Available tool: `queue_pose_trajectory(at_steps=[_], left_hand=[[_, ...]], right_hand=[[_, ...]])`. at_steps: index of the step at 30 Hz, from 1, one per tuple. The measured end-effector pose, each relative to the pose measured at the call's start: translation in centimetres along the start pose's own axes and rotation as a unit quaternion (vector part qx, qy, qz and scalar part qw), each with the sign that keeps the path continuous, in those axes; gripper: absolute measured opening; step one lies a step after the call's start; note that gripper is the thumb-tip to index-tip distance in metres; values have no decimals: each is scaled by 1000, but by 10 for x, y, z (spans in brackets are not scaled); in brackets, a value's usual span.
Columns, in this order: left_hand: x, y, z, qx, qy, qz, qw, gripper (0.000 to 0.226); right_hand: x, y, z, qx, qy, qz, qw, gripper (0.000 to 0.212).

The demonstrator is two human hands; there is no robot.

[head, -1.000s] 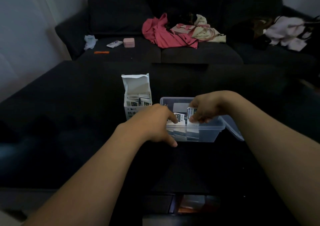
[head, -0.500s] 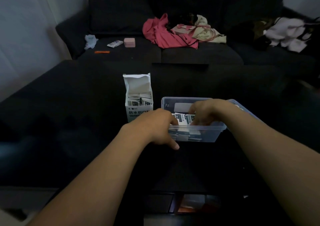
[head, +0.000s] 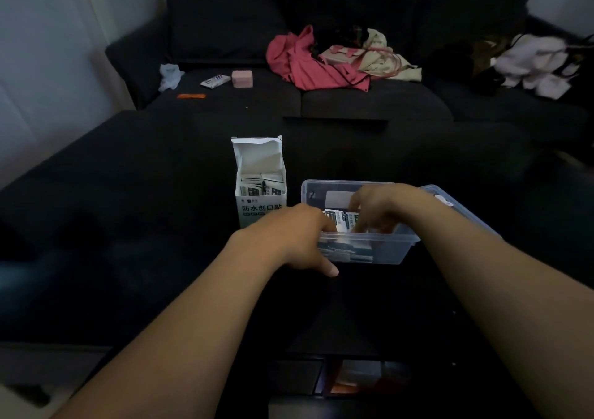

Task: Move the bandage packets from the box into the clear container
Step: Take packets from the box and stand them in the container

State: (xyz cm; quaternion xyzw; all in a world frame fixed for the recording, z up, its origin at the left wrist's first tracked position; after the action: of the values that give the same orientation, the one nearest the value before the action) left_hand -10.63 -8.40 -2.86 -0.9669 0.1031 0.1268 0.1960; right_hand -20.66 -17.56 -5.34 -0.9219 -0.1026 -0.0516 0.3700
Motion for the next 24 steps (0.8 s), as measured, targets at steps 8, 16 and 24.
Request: queue_pose_trajectory(at_steps=[8, 16, 24], left_hand=[[3, -5, -8, -15, -20, 6, 1000, 73], [85, -83, -98, -461, -247, -67, 849, 16], [134, -56, -58, -305, -252, -232, 889, 32]], right_hand=[[-1, -17, -13, -26, 54, 9, 998, 54], [80, -96, -65, -307, 98, -336, 885, 13], [159, -73, -41, -399, -106, -282, 866, 8]])
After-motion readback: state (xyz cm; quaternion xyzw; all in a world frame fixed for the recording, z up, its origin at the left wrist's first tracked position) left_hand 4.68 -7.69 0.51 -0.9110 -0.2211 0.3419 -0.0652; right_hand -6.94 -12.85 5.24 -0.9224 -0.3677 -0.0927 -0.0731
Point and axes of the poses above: each hand's wrist, its own y-axis towards the middle knuckle, its own z-axis out of the palm, x = y × z, the point moved 10 cm from there along y, towards the middle knuckle, and after that the axes turned 7 degrees about x, right-handed, at the moved point
